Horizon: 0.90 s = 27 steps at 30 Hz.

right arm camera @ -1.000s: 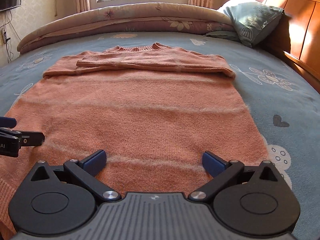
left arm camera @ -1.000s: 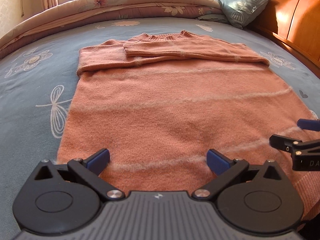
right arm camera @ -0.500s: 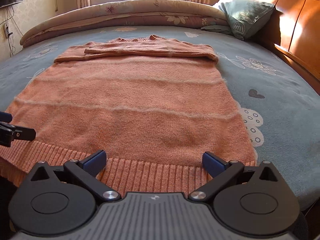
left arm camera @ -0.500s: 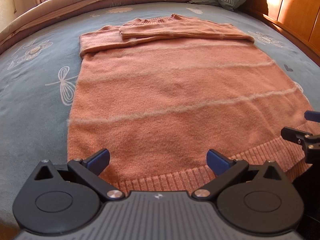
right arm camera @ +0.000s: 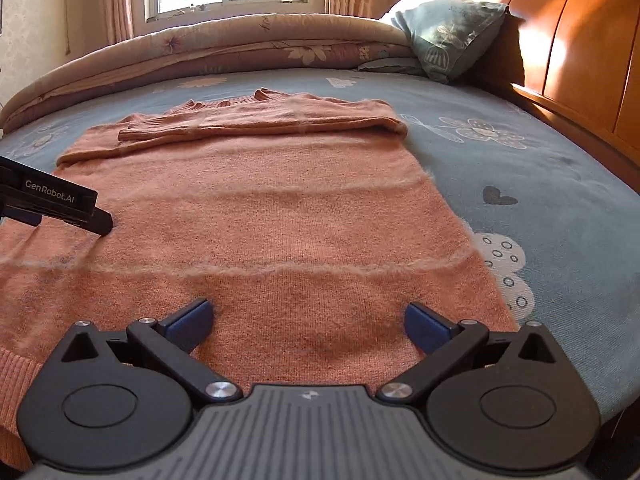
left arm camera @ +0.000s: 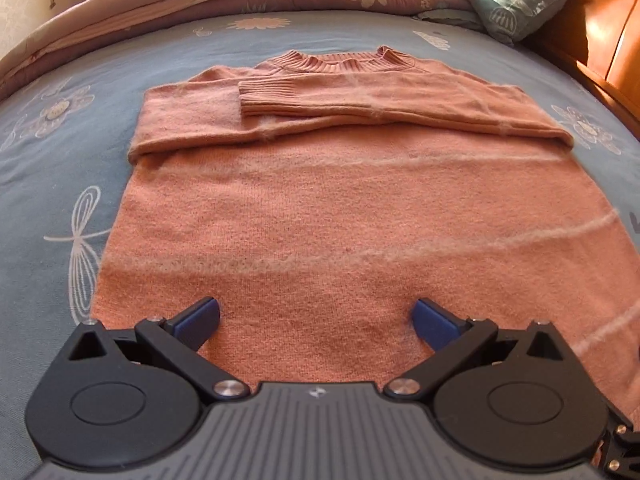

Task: Fold clothes

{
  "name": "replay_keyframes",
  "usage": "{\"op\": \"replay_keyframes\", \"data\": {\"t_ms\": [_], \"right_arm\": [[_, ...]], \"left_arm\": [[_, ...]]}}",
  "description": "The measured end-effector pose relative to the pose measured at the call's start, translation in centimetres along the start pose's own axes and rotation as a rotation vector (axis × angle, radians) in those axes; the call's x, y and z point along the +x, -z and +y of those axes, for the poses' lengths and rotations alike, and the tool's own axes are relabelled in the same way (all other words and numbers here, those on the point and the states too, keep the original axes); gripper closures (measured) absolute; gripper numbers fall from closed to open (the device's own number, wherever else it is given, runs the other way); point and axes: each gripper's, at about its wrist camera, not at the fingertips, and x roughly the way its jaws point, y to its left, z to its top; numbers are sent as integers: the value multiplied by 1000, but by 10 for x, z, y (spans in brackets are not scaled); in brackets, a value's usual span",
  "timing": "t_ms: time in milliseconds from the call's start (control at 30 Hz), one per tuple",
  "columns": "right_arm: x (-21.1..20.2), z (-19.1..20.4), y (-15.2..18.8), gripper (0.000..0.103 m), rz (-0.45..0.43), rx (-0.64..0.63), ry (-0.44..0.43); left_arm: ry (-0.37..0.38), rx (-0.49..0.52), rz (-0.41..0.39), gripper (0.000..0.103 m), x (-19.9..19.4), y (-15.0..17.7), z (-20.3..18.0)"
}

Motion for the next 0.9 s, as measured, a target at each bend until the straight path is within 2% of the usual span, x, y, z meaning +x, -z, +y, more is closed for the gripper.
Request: {"op": "replay_keyframes", "data": {"t_ms": [300, 533, 633, 767, 833, 900], "right_arm": [[1, -2, -2, 0, 24, -27, -21], [-3, -2, 5, 0, -11, -37, -22], [-10, -3, 6, 0, 4, -36, -27], [-31, -1, 8, 0, -53, -18, -76], [-33, 5, 8, 0, -43, -47, -112], [-32, 12, 9, 0, -23, -81, -104]], "left_arm": [[26, 41, -76, 0, -27, 43, 4], [-9, 70, -118, 0, -54, 79, 4], [-18, 81, -129, 0, -66, 91, 1], [-22, 54, -171, 0, -74, 94, 3], [13, 36, -146, 0, -72, 93, 7], [21, 1, -131, 0, -70, 93, 13]]}}
